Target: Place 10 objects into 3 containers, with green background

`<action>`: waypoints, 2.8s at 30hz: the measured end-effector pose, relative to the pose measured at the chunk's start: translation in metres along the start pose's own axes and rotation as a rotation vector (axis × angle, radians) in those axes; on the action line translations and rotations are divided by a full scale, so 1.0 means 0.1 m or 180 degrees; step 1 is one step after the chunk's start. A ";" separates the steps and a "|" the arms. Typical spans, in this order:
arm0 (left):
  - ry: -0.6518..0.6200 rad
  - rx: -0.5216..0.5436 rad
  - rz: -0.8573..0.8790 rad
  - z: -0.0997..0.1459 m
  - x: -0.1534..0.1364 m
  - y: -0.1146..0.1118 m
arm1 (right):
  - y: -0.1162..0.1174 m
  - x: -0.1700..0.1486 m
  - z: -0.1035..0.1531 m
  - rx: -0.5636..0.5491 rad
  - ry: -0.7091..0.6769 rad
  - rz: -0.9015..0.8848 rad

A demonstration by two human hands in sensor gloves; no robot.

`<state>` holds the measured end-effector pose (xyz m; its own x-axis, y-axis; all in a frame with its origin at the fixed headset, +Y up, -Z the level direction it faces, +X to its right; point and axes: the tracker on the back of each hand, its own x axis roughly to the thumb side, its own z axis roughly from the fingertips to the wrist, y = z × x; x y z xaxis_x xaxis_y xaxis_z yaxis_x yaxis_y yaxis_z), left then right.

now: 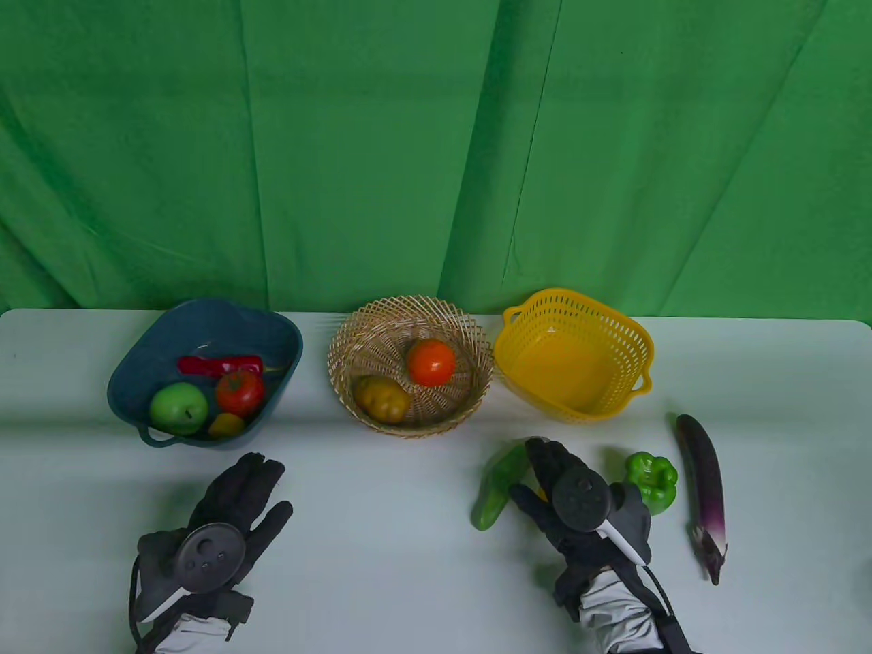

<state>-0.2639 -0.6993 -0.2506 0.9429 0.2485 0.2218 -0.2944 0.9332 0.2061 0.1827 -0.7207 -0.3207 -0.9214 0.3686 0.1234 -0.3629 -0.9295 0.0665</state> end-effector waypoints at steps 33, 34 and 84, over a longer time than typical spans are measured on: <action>0.0057 -0.0062 -0.0044 -0.02 -0.02 -0.01 | 0.34 -0.21 -0.03 0.0253 0.0187 0.0802; 0.0056 -0.0062 -0.0045 -0.02 -0.02 -0.01 | 0.33 -0.21 -0.03 0.0252 0.0186 0.0804; 0.0096 -0.0036 -0.0032 -0.01 -0.05 -0.01 | 0.12 1.54 -1.22 -0.0226 -0.0255 0.0629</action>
<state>-0.2685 -0.7011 -0.2525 0.9501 0.2465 0.1909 -0.2832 0.9385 0.1973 0.0192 -0.6773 -0.4220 -0.9625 0.1768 0.2056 -0.1880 -0.9815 -0.0363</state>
